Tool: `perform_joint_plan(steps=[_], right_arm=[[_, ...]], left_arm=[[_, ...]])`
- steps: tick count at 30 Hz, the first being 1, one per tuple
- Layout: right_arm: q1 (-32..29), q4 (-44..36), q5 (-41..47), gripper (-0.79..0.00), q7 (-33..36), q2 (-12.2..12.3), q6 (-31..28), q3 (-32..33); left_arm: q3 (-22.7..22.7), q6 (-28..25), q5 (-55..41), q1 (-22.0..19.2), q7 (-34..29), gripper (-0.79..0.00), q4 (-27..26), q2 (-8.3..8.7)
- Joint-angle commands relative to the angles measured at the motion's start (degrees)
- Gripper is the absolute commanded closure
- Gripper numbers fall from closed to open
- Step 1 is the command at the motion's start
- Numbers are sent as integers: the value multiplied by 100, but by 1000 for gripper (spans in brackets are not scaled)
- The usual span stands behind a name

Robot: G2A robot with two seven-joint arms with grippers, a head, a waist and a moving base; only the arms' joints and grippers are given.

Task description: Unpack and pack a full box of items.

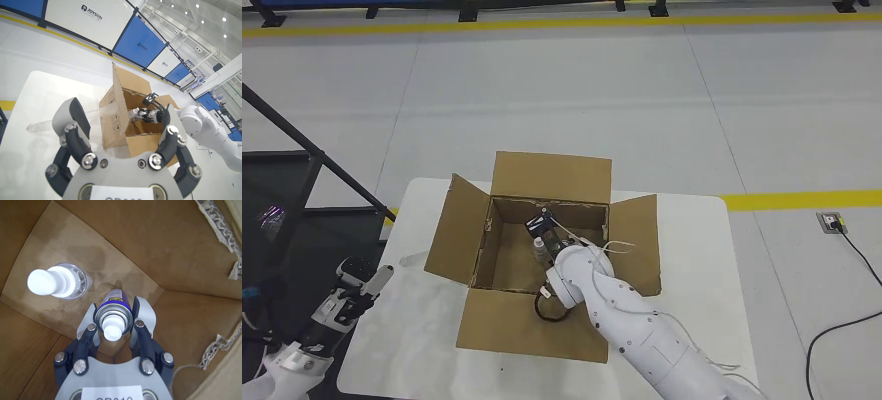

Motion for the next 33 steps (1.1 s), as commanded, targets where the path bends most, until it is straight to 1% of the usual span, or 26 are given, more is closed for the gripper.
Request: perform_joint_plan(steps=[1,8,11,15,20,24,26,27,30,31,33], right_arm=[[-77,-170,-43,-354,-1,24,-29,87],[-541,-1001,-400,-360,272,189,-278,486],[-714,-1176,-540,-360,350,236,-382,606],[-798,-1129,-594,-354,327,240,-451,691],[-722,-866,-535,-345,256,190,-466,726],[-643,-707,-485,-363,239,141,-470,725],[-621,-647,-479,-388,247,121,-469,726],[-616,-623,-482,-594,244,112,-466,726],[-601,-573,-463,-739,252,92,-476,755],[-597,-577,-452,-763,252,88,-481,777],[-611,-626,-422,-776,256,89,-510,849]], left_arm=[[43,57,152,-28,60,-785,9,0],[279,197,429,-231,118,-785,154,7],[312,200,450,-274,109,-785,186,13],[304,201,460,-267,129,-785,185,18],[250,188,447,-214,166,-785,175,23],[226,189,427,-190,177,-785,186,28],[228,188,425,-192,176,-785,192,30],[235,183,420,-198,175,-785,196,31],[262,180,428,-230,165,-785,210,36],[273,185,432,-245,162,-785,213,38],[306,204,446,-289,150,-785,218,43]])
